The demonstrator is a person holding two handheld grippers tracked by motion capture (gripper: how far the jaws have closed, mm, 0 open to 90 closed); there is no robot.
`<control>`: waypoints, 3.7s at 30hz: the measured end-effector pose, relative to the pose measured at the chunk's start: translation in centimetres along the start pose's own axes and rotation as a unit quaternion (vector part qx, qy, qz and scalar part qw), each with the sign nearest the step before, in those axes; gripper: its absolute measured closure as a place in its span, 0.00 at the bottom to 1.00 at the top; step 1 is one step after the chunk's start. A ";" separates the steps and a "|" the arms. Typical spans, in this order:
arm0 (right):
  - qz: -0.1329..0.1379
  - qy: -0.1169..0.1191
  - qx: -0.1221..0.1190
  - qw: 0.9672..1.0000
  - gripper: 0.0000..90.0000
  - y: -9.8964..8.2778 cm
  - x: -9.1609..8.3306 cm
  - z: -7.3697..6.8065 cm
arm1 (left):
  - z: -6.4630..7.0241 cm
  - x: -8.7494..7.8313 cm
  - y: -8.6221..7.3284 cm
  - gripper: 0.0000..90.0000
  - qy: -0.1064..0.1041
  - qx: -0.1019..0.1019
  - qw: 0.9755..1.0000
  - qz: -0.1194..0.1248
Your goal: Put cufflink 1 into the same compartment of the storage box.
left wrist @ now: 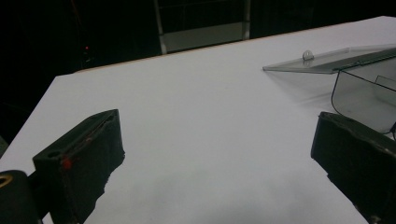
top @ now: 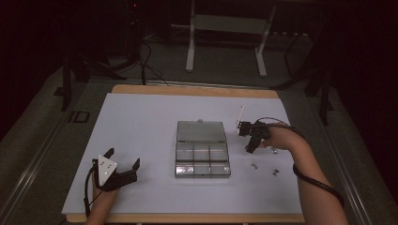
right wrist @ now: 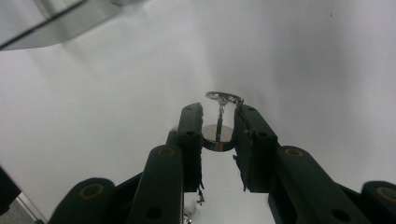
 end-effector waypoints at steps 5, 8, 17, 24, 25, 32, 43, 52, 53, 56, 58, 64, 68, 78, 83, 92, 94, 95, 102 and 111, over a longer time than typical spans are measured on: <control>0.003 -0.001 -0.023 1.000 0.81 0.8 -1.0 -1.1 | 0.0 0.0 0.0 0.04 0.000 0.001 1.000 0.000; 0.001 -0.001 -0.037 0.999 0.81 1.4 -1.6 -1.9 | 0.0 0.0 0.0 0.04 0.000 0.000 1.000 0.000; 0.005 -0.001 -0.071 0.997 0.81 3.6 -2.6 -3.7 | 0.0 0.0 0.0 0.04 -0.001 0.000 1.000 0.001; 0.020 0.002 -0.095 0.995 0.81 5.6 -3.0 -5.0 | 0.0 0.0 0.0 0.04 -0.001 0.000 1.000 0.001; 0.020 0.003 -0.097 0.995 0.81 5.9 -3.0 -5.1 | 0.0 0.0 0.0 0.04 -0.001 0.000 1.000 0.001; 0.024 0.005 -0.114 0.993 0.81 8.3 -2.9 -6.3 | 0.0 -0.1 0.0 0.04 -0.002 -0.001 1.000 0.002; 0.043 0.005 -0.140 0.989 0.81 11.5 -2.6 -7.8 | -0.1 0.0 0.0 0.04 -0.003 -0.001 1.000 0.002; 0.103 0.009 -0.150 0.983 0.81 13.7 -2.2 -9.0 | 0.0 -0.1 0.0 0.04 -0.004 0.000 1.000 0.001; 0.111 0.011 -0.152 0.982 0.81 14.0 -2.2 -9.1 | 0.0 -0.1 0.0 0.04 -0.004 0.001 1.000 0.001; 0.113 0.015 -0.145 0.983 0.81 14.5 -1.8 -9.3 | -0.1 -0.1 0.0 0.04 -0.005 -0.001 1.000 0.002; 0.117 0.013 -0.139 0.983 0.81 14.8 -1.6 -9.4 | -0.1 -0.1 0.0 0.04 -0.005 0.000 1.000 0.002; 0.163 0.019 -0.133 0.978 0.81 15.6 -0.5 -9.4 | -0.1 -0.1 0.0 0.04 -0.006 -0.001 1.000 0.003; 0.187 0.015 -0.134 0.973 0.81 16.0 0.4 -9.5 | 0.0 -0.1 0.0 0.04 -0.007 0.001 1.000 0.004; 0.232 0.012 -0.116 0.966 0.81 16.2 2.8 -9.0 | 0.0 -0.1 0.0 0.04 -0.007 0.000 1.000 0.003; 0.239 0.010 -0.105 0.965 0.81 16.4 3.9 -8.7 | -0.1 -0.1 0.0 0.04 -0.008 0.000 1.000 0.003; 0.225 0.012 -0.091 0.970 0.80 17.2 5.2 -8.1 | -0.2 -0.1 0.0 0.04 -0.009 -0.005 1.000 0.003; 0.223 0.013 -0.090 0.970 0.80 17.2 5.1 -8.1 | -0.2 -0.1 0.0 0.04 -0.009 -0.006 1.000 0.003; 0.217 0.009 -0.091 0.972 0.80 17.4 5.1 -8.2 | -0.1 -0.1 0.0 0.04 -0.009 -0.004 1.000 0.004; 0.204 0.002 -0.097 0.974 0.75 17.8 4.7 -8.7 | -0.1 -0.1 0.0 0.04 -0.009 -0.003 1.000 0.003; 0.188 -0.006 -0.107 0.976 0.71 17.5 2.3 -8.9 | -0.1 -0.1 0.0 0.04 -0.009 -0.003 1.000 0.003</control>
Point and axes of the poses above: each handheld gripper's, and its own axes: x roughly forward along the jaws, y roughly out of its top, z roughly to its right, the point moved 3 cm from there along x, roughly forward along the jaws, and after that the axes turned 2 degrees about y, right-handed, at the moved point
